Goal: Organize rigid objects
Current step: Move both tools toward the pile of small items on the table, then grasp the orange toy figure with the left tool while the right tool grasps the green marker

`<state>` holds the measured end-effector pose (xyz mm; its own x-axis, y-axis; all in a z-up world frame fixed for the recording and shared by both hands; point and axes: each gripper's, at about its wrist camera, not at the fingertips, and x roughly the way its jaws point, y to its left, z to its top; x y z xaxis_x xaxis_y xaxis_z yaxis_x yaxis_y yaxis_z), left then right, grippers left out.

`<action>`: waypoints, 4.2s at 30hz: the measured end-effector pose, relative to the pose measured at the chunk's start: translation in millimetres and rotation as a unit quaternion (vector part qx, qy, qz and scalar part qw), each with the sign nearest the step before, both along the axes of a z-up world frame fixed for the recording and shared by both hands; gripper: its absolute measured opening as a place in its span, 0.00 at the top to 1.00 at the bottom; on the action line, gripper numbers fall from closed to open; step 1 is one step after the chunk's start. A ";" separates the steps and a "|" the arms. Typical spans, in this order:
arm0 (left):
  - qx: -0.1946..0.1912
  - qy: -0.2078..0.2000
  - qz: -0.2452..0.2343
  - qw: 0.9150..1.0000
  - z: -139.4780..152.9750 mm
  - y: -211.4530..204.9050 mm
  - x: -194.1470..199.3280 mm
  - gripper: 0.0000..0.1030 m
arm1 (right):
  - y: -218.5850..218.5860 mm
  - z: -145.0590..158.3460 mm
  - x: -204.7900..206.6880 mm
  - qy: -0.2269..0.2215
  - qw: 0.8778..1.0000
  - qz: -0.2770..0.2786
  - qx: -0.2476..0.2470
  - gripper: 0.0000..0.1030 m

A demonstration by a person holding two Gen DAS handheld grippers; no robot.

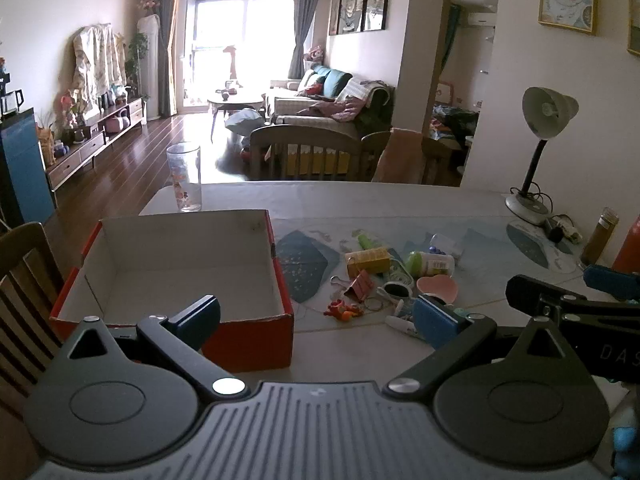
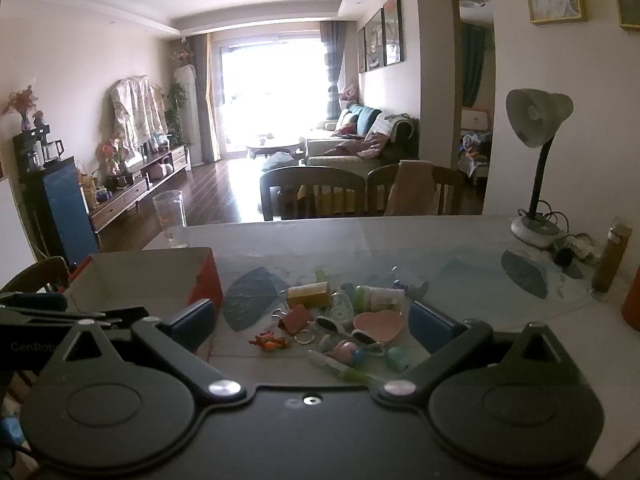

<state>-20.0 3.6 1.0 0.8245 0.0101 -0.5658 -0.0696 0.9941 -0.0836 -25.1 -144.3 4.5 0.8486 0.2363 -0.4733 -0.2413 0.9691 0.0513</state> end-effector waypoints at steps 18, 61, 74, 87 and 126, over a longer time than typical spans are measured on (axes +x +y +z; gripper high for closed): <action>-0.009 0.008 -0.022 1.000 2.6 -13.1 14.7 0.00 | -10.8 1.9 6.7 -0.001 1.000 -0.016 0.001 0.01; 0.013 0.121 0.052 0.991 -114.6 -86.4 165.2 0.01 | -60.3 -133.2 151.2 0.151 0.958 0.222 -0.097 0.30; 0.025 0.145 0.072 0.986 -148.5 -84.0 196.4 0.10 | -44.7 -161.1 171.9 0.184 0.939 0.267 -0.114 0.46; 0.042 0.173 0.065 0.982 -174.4 -71.0 220.2 0.23 | -39.9 -175.3 181.9 0.203 0.931 0.278 -0.121 0.59; -0.004 0.171 0.060 0.983 -155.7 -60.4 192.1 0.41 | -55.4 -141.8 166.6 0.234 0.928 0.288 -0.044 0.83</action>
<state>172.1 -56.8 -154.7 0.5794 0.0898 -0.8101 -0.2115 0.9764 -0.0430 141.4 -199.7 -137.3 0.2911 0.5303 -0.7963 -0.6914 0.6919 0.2080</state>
